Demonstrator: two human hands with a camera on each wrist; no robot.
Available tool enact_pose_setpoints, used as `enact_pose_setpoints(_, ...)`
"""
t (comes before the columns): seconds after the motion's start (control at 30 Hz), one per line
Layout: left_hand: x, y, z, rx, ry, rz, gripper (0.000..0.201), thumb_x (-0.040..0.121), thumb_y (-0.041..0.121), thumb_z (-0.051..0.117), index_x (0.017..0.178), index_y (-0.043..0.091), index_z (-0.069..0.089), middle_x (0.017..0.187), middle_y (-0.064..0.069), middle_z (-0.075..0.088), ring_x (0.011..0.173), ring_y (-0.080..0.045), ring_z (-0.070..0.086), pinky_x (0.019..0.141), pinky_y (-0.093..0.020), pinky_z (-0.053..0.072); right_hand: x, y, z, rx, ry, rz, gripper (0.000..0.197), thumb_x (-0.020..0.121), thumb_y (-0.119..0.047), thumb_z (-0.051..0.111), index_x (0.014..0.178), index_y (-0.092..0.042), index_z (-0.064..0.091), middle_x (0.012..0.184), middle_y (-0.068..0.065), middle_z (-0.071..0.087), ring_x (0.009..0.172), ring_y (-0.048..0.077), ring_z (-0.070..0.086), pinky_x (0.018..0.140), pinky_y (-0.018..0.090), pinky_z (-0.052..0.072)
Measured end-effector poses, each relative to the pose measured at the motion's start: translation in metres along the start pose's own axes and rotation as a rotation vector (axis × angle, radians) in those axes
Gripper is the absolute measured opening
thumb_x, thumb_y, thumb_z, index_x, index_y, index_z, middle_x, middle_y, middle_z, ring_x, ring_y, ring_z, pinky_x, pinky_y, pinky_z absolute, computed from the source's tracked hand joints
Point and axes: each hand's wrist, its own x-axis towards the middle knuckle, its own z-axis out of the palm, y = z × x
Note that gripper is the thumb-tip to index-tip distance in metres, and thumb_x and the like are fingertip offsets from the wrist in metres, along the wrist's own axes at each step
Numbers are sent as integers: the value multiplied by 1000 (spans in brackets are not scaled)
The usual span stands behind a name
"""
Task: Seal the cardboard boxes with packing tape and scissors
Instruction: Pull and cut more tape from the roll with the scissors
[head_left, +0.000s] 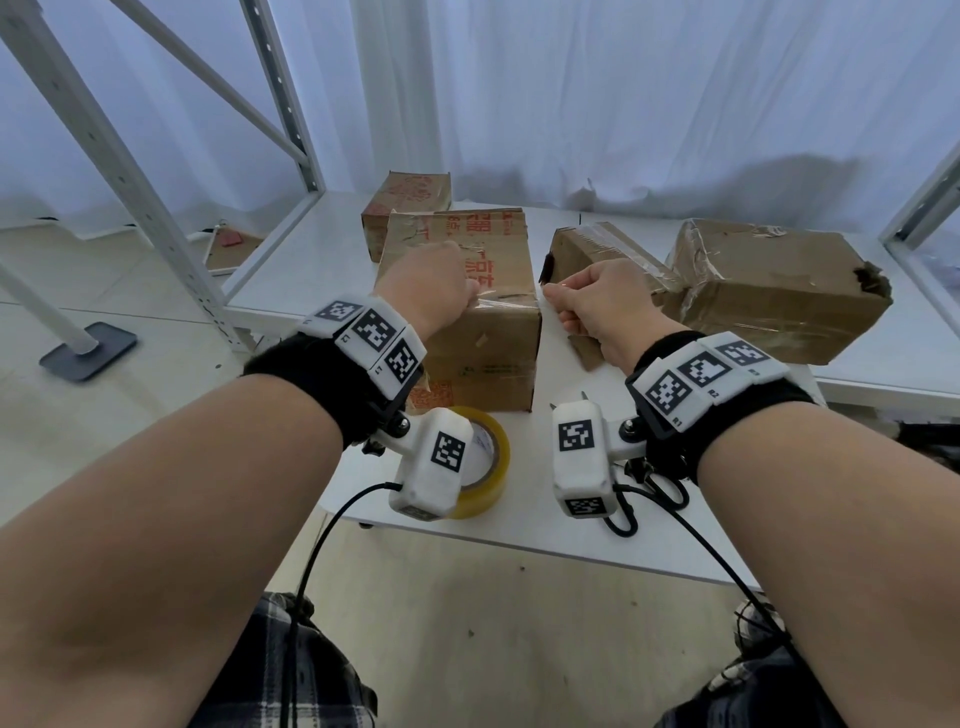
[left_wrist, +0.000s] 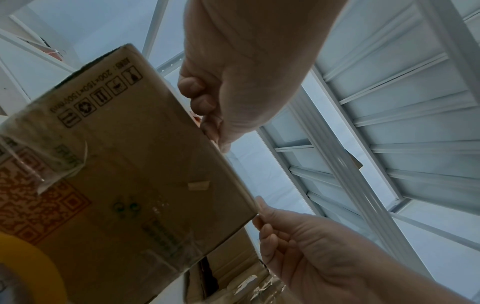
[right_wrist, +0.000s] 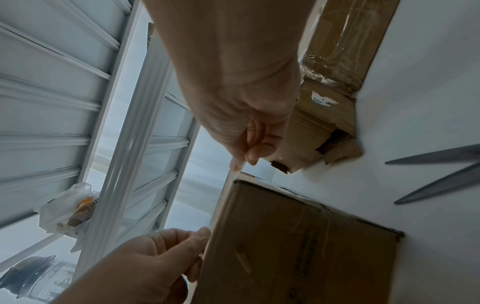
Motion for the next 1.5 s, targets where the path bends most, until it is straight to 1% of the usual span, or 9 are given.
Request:
enact_pose_setpoints(0.27, -6, -16, -2, 23, 93, 56, 34, 93, 37, 59, 110, 9, 49, 101, -2, 53, 90, -20, 51, 82, -32, 47, -2, 3, 0, 67, -25, 48, 12, 87, -10, 69, 88, -3, 61, 70, 8, 60, 52, 10, 54, 46, 15, 47)
enact_pose_setpoints(0.37, -9, -15, 1, -14, 221, 267, 22, 98, 28, 50, 110, 12, 59, 121, -7, 56, 112, -22, 50, 99, -34, 42, -2, 3, 0, 81, -29, 41, 14, 87, -10, 69, 93, -1, 61, 70, 8, 60, 53, 10, 54, 46, 15, 47)
enact_pose_setpoints(0.47, -15, -6, 10, 70, -46, 471, 48, 103, 38, 30, 147, 18, 35, 157, 0, 26, 146, -19, 18, 118, -33, 10, -1, 4, 0, 86, -31, 34, 12, 87, -10, 69, 90, -2, 61, 71, 9, 60, 53, 11, 54, 47, 16, 47)
enact_pose_setpoints(0.57, -18, -11, 20, 226, -233, 531, 61, 101, 48, 23, 154, 23, 4, 162, 3, 0, 148, -10, -3, 112, -21, -7, -1, 6, -1, 89, -39, 24, 11, 88, -11, 67, 85, -4, 60, 72, 10, 61, 54, 11, 55, 46, 15, 47)
enact_pose_setpoints(1.0, -17, -28, 24, 306, -174, 571, 62, 99, 52, 21, 153, 31, -1, 162, 2, 1, 148, -13, -1, 120, -34, -2, 0, 21, 14, -19, -94, 111, 18, 90, -22, 67, 92, -9, 54, 79, 9, 57, 59, 16, 56, 44, 20, 47)
enact_pose_setpoints(1.17, -19, -28, 31, 417, -130, 558, 66, 97, 57, 18, 152, 33, -9, 162, 3, -7, 148, -15, -7, 120, -39, -6, -1, 5, 2, -175, 233, -153, 14, 90, -10, 50, 82, -17, 60, 93, 11, 67, 89, 27, 66, 81, 41, 55)
enact_pose_setpoints(1.3, -23, -29, 39, 587, -29, 557, 74, 94, 60, 13, 149, 23, -19, 160, 0, -16, 148, -19, -13, 118, -43, -12, -23, -2, 22, -302, -63, -223, 39, 102, -25, 36, 81, -6, 62, 67, 4, 54, 63, 15, 50, 66, 30, 42)
enact_pose_setpoints(1.4, -24, -41, 37, 630, -6, 647, 74, 92, 60, 8, 143, 21, -27, 155, 2, -26, 146, -17, -19, 117, -39, -15, -22, 7, 33, -325, -151, -79, 54, 104, -39, 25, 116, 0, 60, 95, 9, 61, 87, 19, 53, 82, 31, 42)
enact_pose_setpoints(1.5, -26, -59, 33, 668, -14, 706, 67, 91, 57, 1, 140, 22, -30, 147, 5, -32, 139, -10, -25, 116, -34, -16, -21, 4, 32, -236, -159, -9, 55, 103, -42, 28, 120, 0, 58, 110, 16, 65, 92, 23, 58, 94, 40, 48)
